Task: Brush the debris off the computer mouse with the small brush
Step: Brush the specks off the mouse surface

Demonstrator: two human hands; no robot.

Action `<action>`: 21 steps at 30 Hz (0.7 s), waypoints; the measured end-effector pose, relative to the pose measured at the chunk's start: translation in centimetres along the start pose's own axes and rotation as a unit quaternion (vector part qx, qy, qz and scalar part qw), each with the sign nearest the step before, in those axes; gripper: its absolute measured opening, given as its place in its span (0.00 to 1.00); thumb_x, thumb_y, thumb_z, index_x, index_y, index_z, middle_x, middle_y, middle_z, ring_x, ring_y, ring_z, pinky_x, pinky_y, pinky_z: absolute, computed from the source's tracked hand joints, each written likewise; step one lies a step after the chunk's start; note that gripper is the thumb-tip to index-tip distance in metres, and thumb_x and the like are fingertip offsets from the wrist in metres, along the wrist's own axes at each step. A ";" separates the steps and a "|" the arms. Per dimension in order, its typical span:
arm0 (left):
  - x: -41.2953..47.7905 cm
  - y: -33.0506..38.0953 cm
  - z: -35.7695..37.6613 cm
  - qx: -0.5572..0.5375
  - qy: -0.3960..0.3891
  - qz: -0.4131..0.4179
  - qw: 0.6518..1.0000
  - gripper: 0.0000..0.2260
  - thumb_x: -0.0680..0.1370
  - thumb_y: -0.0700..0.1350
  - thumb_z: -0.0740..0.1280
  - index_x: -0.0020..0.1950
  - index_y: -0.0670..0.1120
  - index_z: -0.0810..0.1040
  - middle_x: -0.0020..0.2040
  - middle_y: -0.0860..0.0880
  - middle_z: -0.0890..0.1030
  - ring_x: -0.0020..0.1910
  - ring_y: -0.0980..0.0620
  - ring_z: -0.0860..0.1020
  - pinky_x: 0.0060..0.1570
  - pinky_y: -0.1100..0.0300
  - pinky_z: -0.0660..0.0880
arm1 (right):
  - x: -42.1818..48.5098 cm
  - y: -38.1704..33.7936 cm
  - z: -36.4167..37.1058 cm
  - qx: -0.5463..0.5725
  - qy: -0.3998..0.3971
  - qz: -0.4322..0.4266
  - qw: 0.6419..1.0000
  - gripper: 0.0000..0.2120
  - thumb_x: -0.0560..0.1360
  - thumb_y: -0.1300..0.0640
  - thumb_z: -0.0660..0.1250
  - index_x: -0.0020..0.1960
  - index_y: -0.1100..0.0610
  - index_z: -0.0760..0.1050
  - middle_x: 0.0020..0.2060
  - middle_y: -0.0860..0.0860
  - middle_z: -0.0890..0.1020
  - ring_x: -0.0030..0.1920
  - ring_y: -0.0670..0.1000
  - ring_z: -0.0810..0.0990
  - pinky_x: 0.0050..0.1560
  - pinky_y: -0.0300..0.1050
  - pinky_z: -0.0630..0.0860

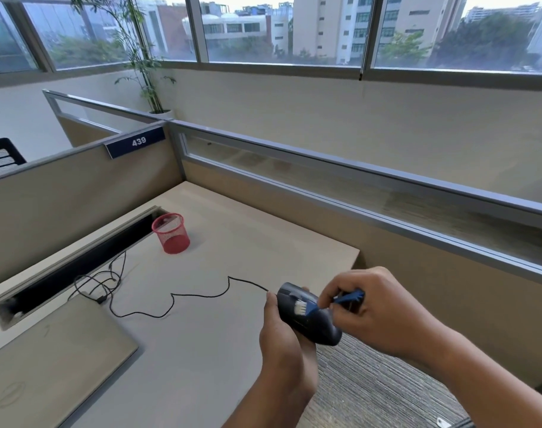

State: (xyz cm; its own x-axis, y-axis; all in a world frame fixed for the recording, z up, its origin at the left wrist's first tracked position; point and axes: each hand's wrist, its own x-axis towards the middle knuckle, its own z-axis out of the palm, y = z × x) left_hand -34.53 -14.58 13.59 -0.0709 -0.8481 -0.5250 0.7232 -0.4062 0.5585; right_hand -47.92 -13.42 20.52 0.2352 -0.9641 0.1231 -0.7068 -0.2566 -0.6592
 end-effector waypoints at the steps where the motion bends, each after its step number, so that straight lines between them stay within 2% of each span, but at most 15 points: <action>1: 0.0 0.2 0.0 -0.008 0.008 0.009 1.000 0.29 0.82 0.62 0.52 0.65 0.40 0.76 0.58 0.36 0.81 0.54 0.41 0.80 0.63 0.45 0.73 | -0.4 0.3 -0.3 -0.019 0.000 -0.001 1.000 0.10 0.64 0.49 0.64 0.40 0.45 0.83 0.34 0.41 0.85 0.35 0.45 0.82 0.39 0.47 0.81; 4: 0.0 0.4 -0.1 -0.023 0.024 0.022 0.999 0.26 0.82 0.61 0.53 0.65 0.42 0.76 0.57 0.39 0.82 0.54 0.44 0.81 0.52 0.51 0.76 | -1.0 1.0 -1.1 -0.032 0.035 -0.013 0.999 0.10 0.64 0.50 0.63 0.40 0.43 0.83 0.33 0.43 0.85 0.29 0.47 0.80 0.32 0.47 0.79; 6: -0.2 0.1 0.0 -0.014 0.018 0.017 1.000 0.27 0.82 0.61 0.52 0.67 0.42 0.74 0.60 0.38 0.81 0.58 0.43 0.80 0.56 0.51 0.75 | -0.7 0.7 -0.9 0.012 0.062 -0.024 0.998 0.10 0.65 0.51 0.65 0.41 0.43 0.83 0.34 0.41 0.85 0.26 0.47 0.77 0.27 0.41 0.75; 8: -0.4 -0.2 0.1 -0.001 0.008 0.007 1.000 0.29 0.82 0.62 0.52 0.70 0.41 0.72 0.62 0.37 0.80 0.60 0.42 0.79 0.66 0.47 0.71 | 0.1 0.0 -0.1 0.032 0.068 -0.035 0.997 0.08 0.67 0.53 0.66 0.41 0.45 0.84 0.34 0.37 0.84 0.27 0.44 0.77 0.28 0.34 0.72; 10: -0.3 -0.4 0.2 0.005 0.006 0.003 1.000 0.29 0.82 0.62 0.52 0.69 0.40 0.72 0.61 0.37 0.81 0.61 0.41 0.79 0.70 0.42 0.67 | 0.6 -0.5 0.5 0.024 0.057 -0.036 0.997 0.07 0.68 0.54 0.68 0.42 0.45 0.84 0.33 0.39 0.83 0.30 0.45 0.78 0.31 0.37 0.75; 13: -0.3 0.1 0.2 -0.011 0.015 0.012 1.000 0.27 0.82 0.61 0.52 0.64 0.41 0.77 0.54 0.38 0.83 0.52 0.43 0.82 0.65 0.44 0.72 | -0.3 0.0 0.3 0.000 0.032 -0.025 0.999 0.07 0.66 0.53 0.66 0.39 0.46 0.83 0.30 0.38 0.82 0.32 0.44 0.80 0.33 0.38 0.76; 15: -0.3 0.5 -0.1 -0.028 0.026 0.019 0.999 0.26 0.82 0.61 0.53 0.63 0.42 0.77 0.54 0.40 0.83 0.52 0.43 0.81 0.61 0.46 0.75 | -1.4 0.8 -0.6 -0.005 0.015 -0.003 1.000 0.07 0.65 0.53 0.67 0.38 0.44 0.83 0.29 0.41 0.83 0.27 0.44 0.77 0.30 0.37 0.74; 18: -0.6 0.4 -0.5 -0.024 0.024 0.014 0.999 0.26 0.82 0.61 0.53 0.63 0.44 0.78 0.55 0.40 0.84 0.55 0.43 0.80 0.53 0.50 0.76 | -1.4 2.0 -1.8 0.071 0.045 0.035 0.996 0.12 0.70 0.61 0.70 0.38 0.44 0.84 0.27 0.44 0.82 0.23 0.41 0.70 0.26 0.33 0.68; 21: -0.6 0.0 -0.8 -0.019 0.004 0.003 1.000 0.26 0.82 0.61 0.52 0.59 0.45 0.81 0.50 0.41 0.86 0.50 0.46 0.84 0.47 0.52 0.78 | 0.6 1.5 -1.9 0.147 0.090 0.040 0.984 0.14 0.72 0.66 0.70 0.39 0.48 0.85 0.29 0.47 0.84 0.28 0.44 0.76 0.31 0.36 0.73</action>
State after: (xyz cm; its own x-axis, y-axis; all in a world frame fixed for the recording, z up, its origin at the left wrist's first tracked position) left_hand -33.98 -13.80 13.37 -0.0612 -0.8473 -0.5276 0.7486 -0.3885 0.5372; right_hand -50.12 -14.52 21.06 0.0467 -0.9837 0.1736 -0.4886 -0.1741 -0.8550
